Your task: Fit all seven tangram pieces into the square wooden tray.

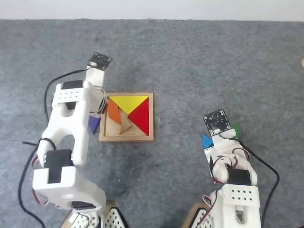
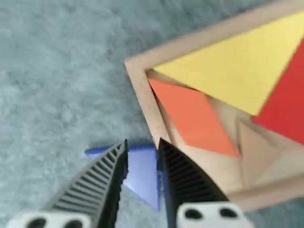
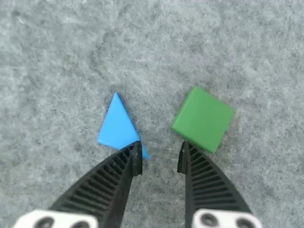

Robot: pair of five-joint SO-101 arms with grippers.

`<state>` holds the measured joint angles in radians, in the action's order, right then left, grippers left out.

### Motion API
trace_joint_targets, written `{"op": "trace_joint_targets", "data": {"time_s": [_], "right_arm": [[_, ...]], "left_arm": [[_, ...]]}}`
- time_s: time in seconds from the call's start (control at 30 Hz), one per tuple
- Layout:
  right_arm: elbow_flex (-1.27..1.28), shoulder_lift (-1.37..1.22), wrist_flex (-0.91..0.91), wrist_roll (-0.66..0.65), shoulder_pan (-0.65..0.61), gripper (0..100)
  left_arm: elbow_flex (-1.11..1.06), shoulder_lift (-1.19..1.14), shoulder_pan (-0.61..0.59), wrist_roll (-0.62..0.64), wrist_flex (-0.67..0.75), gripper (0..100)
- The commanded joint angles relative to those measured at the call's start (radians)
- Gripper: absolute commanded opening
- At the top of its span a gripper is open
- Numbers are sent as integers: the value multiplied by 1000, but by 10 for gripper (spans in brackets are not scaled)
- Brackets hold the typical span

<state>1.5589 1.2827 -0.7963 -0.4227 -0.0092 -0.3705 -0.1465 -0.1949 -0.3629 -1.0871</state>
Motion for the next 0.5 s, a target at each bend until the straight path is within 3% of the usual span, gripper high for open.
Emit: {"op": "trace_joint_targets", "data": {"time_s": [0.0,0.2,0.47], "right_arm": [[-21,16,13,-11,1,144],[-20,16,10,-11,1,144],[-20,16,7,-11,1,144]], "left_arm": [[39,66,58,32,-26,97],[35,68,141,74,-20,97],[36,-71,140,92,66,97]]}}
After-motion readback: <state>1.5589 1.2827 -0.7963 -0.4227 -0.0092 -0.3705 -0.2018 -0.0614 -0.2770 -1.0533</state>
